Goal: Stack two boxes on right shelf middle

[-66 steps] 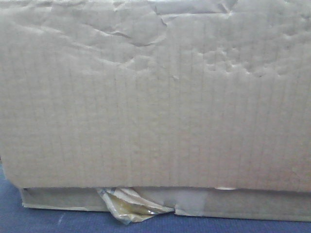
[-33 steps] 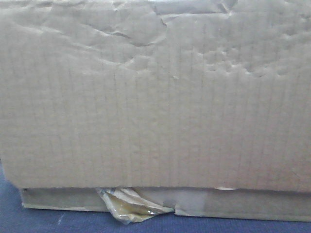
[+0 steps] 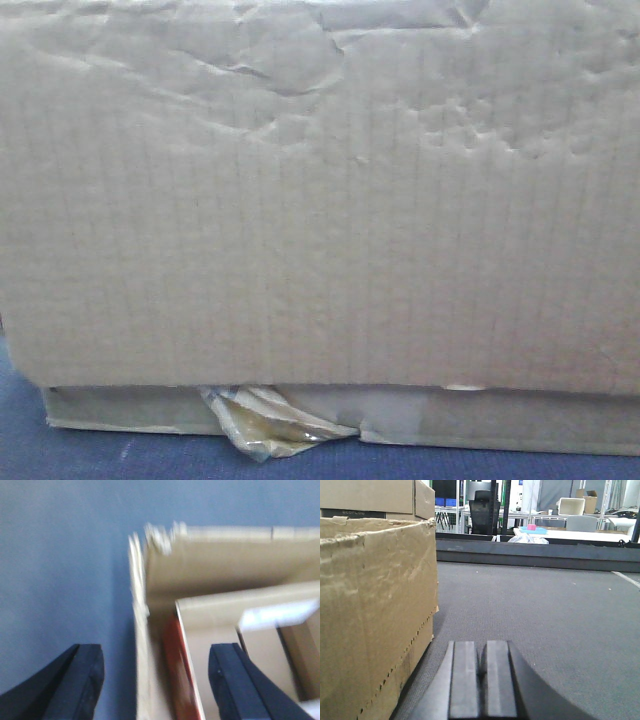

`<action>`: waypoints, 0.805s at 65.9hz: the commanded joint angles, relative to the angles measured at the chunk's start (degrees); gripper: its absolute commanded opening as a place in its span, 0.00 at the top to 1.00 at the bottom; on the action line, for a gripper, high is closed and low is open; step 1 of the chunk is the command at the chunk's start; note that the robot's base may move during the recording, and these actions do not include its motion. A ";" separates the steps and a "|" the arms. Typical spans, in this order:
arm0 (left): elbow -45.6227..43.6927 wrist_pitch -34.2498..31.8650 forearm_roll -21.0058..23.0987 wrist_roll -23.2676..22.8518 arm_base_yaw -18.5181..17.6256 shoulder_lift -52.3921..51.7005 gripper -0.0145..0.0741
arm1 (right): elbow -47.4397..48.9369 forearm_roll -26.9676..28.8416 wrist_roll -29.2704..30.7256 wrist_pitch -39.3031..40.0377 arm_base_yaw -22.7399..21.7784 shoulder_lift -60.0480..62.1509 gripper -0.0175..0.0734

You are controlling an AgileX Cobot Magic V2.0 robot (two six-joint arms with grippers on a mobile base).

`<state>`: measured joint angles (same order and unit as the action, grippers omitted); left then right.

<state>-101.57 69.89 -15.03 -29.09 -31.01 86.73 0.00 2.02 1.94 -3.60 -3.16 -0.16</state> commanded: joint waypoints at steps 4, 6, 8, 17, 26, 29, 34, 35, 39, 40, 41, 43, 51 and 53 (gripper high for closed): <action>4.07 0.07 5.43 2.29 2.40 0.26 0.43 | 0.00 0.22 0.14 1.09 -0.03 0.16 0.99; 5.21 0.07 5.05 2.29 2.68 0.26 0.43 | 0.00 0.22 0.14 1.09 -0.03 0.16 0.99; 6.40 0.07 4.82 2.29 2.71 0.26 0.43 | 0.00 0.22 0.14 1.09 -0.03 0.16 0.99; 12.05 0.07 5.57 2.29 2.43 0.26 0.43 | 0.00 0.22 0.14 1.09 -0.03 0.16 0.99; 16.80 0.07 5.83 2.18 2.31 0.26 0.43 | 0.00 0.22 0.14 1.09 -0.03 0.16 0.99; 18.11 0.07 5.83 2.10 2.31 0.26 0.43 | 0.00 0.22 0.14 1.09 -0.03 0.16 0.99; 19.29 0.07 6.13 1.95 2.31 0.39 0.43 | 0.00 0.22 0.14 1.09 -0.03 0.16 0.99; 19.42 0.07 6.13 1.95 2.31 0.39 0.43 | 0.00 0.22 0.14 1.09 -0.03 0.16 0.99; 19.65 0.07 6.95 1.95 2.31 0.51 0.43 | 0.00 0.22 0.14 1.09 -0.03 0.16 0.99; 19.65 0.07 7.28 1.95 2.31 0.51 0.43 | 0.00 0.22 0.14 1.09 -0.03 0.16 0.99; 19.65 0.07 7.53 1.95 2.31 0.51 0.43 | 0.00 0.22 0.14 1.09 -0.03 0.16 0.99; 19.65 0.07 7.95 1.95 2.31 0.51 0.43 | 0.00 0.22 0.14 1.09 -0.03 0.16 0.99; 19.65 -0.24 9.01 1.95 2.31 0.51 0.45 | 0.00 0.22 0.14 1.09 -0.03 0.16 0.99; 19.65 -0.52 9.01 1.95 2.31 0.51 0.46 | 0.00 0.22 0.14 1.09 -0.03 0.16 0.99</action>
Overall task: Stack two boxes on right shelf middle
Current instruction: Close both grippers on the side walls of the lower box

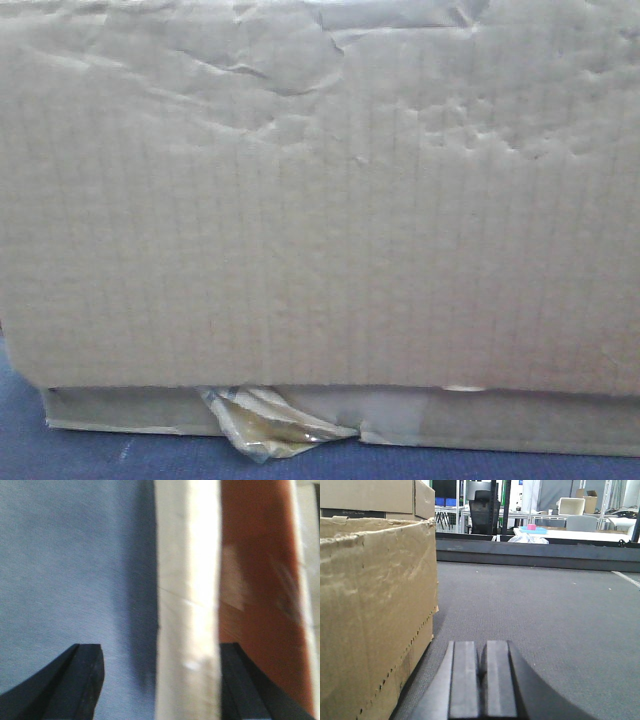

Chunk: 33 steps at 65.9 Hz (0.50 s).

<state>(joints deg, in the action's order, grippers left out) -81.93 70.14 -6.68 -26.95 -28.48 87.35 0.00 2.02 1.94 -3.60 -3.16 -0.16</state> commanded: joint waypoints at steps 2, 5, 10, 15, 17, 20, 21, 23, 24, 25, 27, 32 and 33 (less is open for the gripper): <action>0.01 -0.75 0.67 -0.18 -0.22 -0.11 0.47 | 0.00 0.22 0.14 1.09 -0.03 0.16 0.99; 0.01 -0.75 0.39 -0.18 -0.22 -0.11 0.48 | 0.00 0.22 0.14 1.09 -0.03 0.16 0.99; 0.01 -1.17 0.10 -0.18 -0.22 -0.11 0.48 | 0.00 0.22 0.14 1.09 -0.03 0.16 0.99; 0.01 -1.51 0.01 -0.18 -0.22 -0.11 0.48 | 0.00 0.22 0.14 1.09 -0.03 0.16 0.99; 0.01 -1.64 0.01 -0.18 -0.22 -0.11 0.48 | 0.00 0.22 0.14 1.09 -0.03 0.16 0.99; 0.01 -1.76 0.01 -0.18 -0.22 -0.11 0.48 | 0.00 0.22 0.14 1.09 -0.03 0.16 0.99; 0.01 -1.76 0.01 -0.18 -0.22 -0.11 0.48 | 0.00 0.22 0.14 1.09 -0.03 0.16 0.99; 0.01 -1.89 0.01 -0.18 -0.22 -0.11 0.48 | 0.00 0.22 0.14 1.09 -0.03 0.16 0.99; 0.01 -1.89 0.01 -0.18 -0.22 -0.11 0.48 | 0.00 0.22 0.14 1.09 -0.03 0.16 0.99; 0.01 -1.89 0.01 -0.18 -0.22 -0.11 0.48 | 0.00 0.22 0.14 1.09 -0.03 0.16 0.99; 0.01 -2.01 0.01 -0.18 -0.22 -0.11 0.48 | 0.00 0.22 0.45 1.09 -0.03 0.16 0.99; 0.01 -2.39 0.01 -0.18 -0.22 -0.11 0.48 | 0.00 -0.42 2.18 1.83 -0.16 0.16 0.99; 0.01 -2.39 0.01 -0.18 -0.22 -0.11 0.48 | 0.00 -0.42 2.18 2.46 -0.16 0.16 0.99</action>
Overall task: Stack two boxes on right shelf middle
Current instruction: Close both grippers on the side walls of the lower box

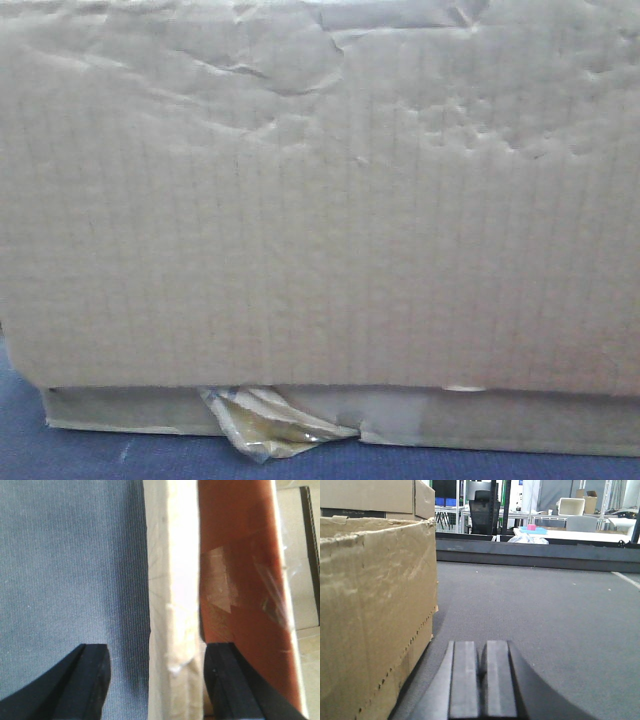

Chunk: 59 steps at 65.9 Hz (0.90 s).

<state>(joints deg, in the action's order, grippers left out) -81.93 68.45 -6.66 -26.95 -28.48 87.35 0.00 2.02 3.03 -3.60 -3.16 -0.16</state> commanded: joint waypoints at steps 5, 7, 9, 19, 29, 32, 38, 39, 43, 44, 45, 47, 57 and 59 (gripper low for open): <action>0.01 -0.83 -0.02 -0.18 -0.22 -0.11 0.48 | 0.00 -0.42 1.09 7.78 -0.16 0.16 0.99; 0.01 -0.83 -0.02 -0.18 -0.22 -0.11 0.48 | 0.00 -0.42 0.86 10.17 -0.16 0.16 0.99; 0.01 -0.83 -0.02 -0.18 -0.22 -0.11 0.48 | 0.00 -0.42 0.47 11.45 -0.16 0.16 0.99; 0.01 -0.82 -0.02 -0.18 -0.22 -0.11 0.48 | 11.73 -0.42 -1.60 -5.56 -0.16 -0.61 0.99; 0.01 -0.82 -0.02 -0.18 -0.22 -0.11 0.48 | 26.05 -0.42 -5.14 -29.20 -0.16 -9.72 0.99; 0.01 -0.82 -0.02 -0.18 -0.22 -0.11 0.48 | 30.16 -0.42 -5.14 -34.72 -0.16 -13.26 0.99; 0.01 -0.95 -0.05 -0.18 -0.22 -0.11 0.48 | 36.63 -0.42 -5.14 -42.71 -0.16 -21.64 0.99; 0.01 -0.95 -0.05 -0.18 -0.22 -0.11 0.48 | 37.63 -0.42 -5.14 -43.91 -0.16 -22.89 0.99; 0.01 -0.95 -0.05 -0.18 -0.22 -0.11 0.48 | 41.29 -0.42 -4.89 -47.32 -0.16 -27.57 0.99; 0.01 -0.95 -0.05 -0.18 -0.22 -0.11 0.48 | 42.11 -0.42 -4.75 -47.98 -0.16 -28.63 0.99; 0.01 -0.95 -0.05 -0.18 -0.22 -0.11 0.48 | 43.22 -0.42 -4.75 -48.28 -0.16 -30.16 0.99; 0.01 -0.95 -0.05 -0.18 -0.22 -0.11 0.48 | 44.53 -0.42 -4.75 -48.47 -0.16 -32.00 0.99; 0.01 -1.48 -0.05 -0.18 -0.22 -0.11 0.48 | 47.57 -0.42 -5.14 -47.30 -0.16 -39.21 0.99; 0.01 -1.59 -0.05 -0.18 -0.22 -0.11 0.48 | 48.07 -0.42 -5.46 -47.32 -0.16 -40.26 0.99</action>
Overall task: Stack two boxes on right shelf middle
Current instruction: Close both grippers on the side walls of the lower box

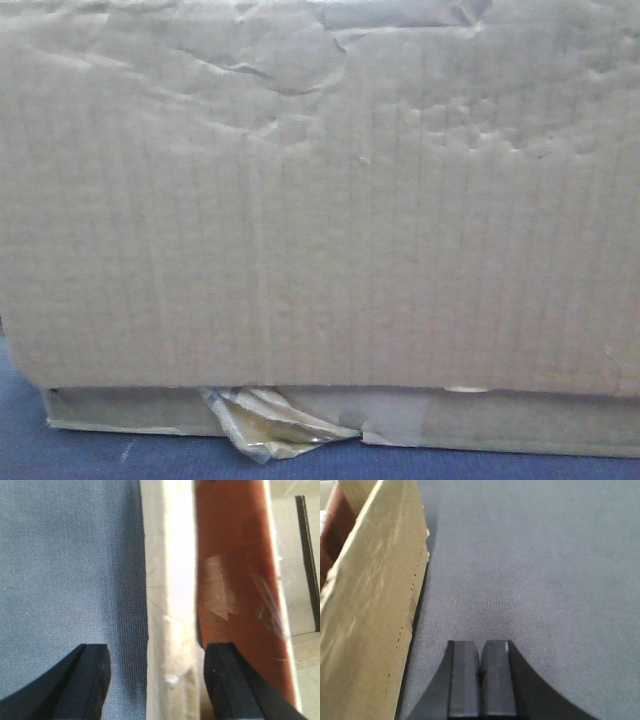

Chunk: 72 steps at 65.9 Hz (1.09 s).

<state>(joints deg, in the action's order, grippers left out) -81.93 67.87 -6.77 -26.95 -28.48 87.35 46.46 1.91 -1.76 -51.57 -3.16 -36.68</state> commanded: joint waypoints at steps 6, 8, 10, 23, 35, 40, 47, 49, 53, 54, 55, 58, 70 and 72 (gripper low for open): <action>0.01 -1.29 0.06 -0.18 -0.22 -0.11 0.48 | 5.32 -0.30 -4.92 -4.63 -0.16 -9.34 0.99; 0.01 -1.29 0.06 -0.18 -0.22 -0.11 0.48 | 6.53 -0.30 -5.61 -6.46 -0.16 -11.62 0.99; 0.01 -1.29 0.06 -0.18 -0.22 -0.11 0.48 | 8.27 -0.30 -6.28 -9.09 -0.16 -13.94 0.99; 0.01 -1.42 0.06 -0.18 -0.22 -0.11 0.48 | 20.84 -0.39 -12.23 -11.63 1.83 -25.58 0.97; 0.01 -1.76 0.06 -0.18 -0.22 -0.11 0.48 | 30.47 -2.25 -18.34 -13.30 9.67 -32.82 0.97; 0.01 -1.76 0.06 -0.18 -0.22 -0.11 0.48 | 33.56 -2.78 -18.44 -14.52 12.75 -35.15 0.97; 0.01 -1.76 0.06 -0.18 -0.22 -0.11 0.48 | 37.18 -4.68 -18.44 -18.15 16.08 -38.31 0.90; 0.01 -1.76 0.06 -0.18 -0.22 -0.11 0.48 | 37.81 -5.44 -18.57 -18.39 16.91 -39.27 0.85; 0.01 -1.75 -0.05 -0.18 -0.22 -0.11 0.48 | 38.57 -6.16 -18.74 -18.39 17.66 -40.57 0.71; 0.01 -1.75 -0.05 -0.18 -0.22 -0.11 0.48 | 38.71 -6.16 -18.74 -18.39 17.63 -40.72 0.68; 0.01 -1.75 -0.05 -0.18 -0.22 -0.11 0.48 | 38.72 -6.16 -18.74 -18.39 17.63 -41.03 0.64; 0.01 -1.75 -0.05 -0.18 -0.22 -0.11 0.48 | 38.82 -6.16 -18.74 -18.39 17.63 -41.81 0.54; 0.01 -2.47 -0.04 -0.18 -0.22 -0.11 0.48 | 36.81 -5.57 -20.32 -18.39 18.21 -43.56 0.43; 0.01 -2.60 -0.04 -0.18 -0.22 -0.11 0.48 | 36.01 -5.57 -20.40 -18.39 18.70 -43.59 0.44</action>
<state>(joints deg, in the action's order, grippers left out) -81.93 66.32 -6.77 -26.95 -28.48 87.35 83.95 -3.08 -21.51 -69.85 14.59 -79.97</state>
